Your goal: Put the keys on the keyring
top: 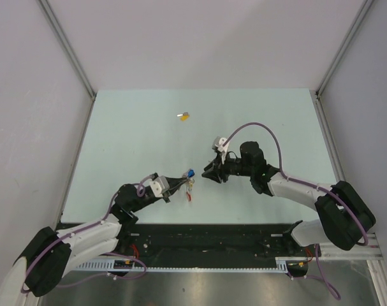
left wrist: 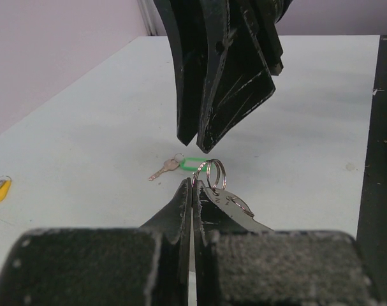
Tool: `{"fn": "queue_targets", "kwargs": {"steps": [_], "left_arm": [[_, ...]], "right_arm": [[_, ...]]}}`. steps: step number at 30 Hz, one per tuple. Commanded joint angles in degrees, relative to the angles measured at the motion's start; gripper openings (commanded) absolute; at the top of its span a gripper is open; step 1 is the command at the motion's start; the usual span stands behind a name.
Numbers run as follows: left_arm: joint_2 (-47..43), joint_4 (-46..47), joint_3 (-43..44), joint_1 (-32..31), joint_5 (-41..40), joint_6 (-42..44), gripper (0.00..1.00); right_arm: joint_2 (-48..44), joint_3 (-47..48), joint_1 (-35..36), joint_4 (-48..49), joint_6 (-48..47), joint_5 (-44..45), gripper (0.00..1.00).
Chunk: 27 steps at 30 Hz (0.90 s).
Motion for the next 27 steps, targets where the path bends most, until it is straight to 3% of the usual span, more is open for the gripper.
{"fn": "queue_targets", "kwargs": {"steps": [1,17,27], "left_arm": [[1.1,5.8,-4.3,0.4,2.5,-1.1,0.0],[4.8,5.5,-3.2,0.4,3.3,-1.4,0.0],[6.0,4.1,-1.5,0.4,-1.3,-2.3,0.0]], "right_arm": [[0.4,0.2,1.3,10.3,-1.3,-12.1,0.36],[4.1,3.6,5.0,5.5,-3.7,-19.3,0.33],[1.0,4.6,7.6,-3.7,-8.0,-22.3,0.22]]}}
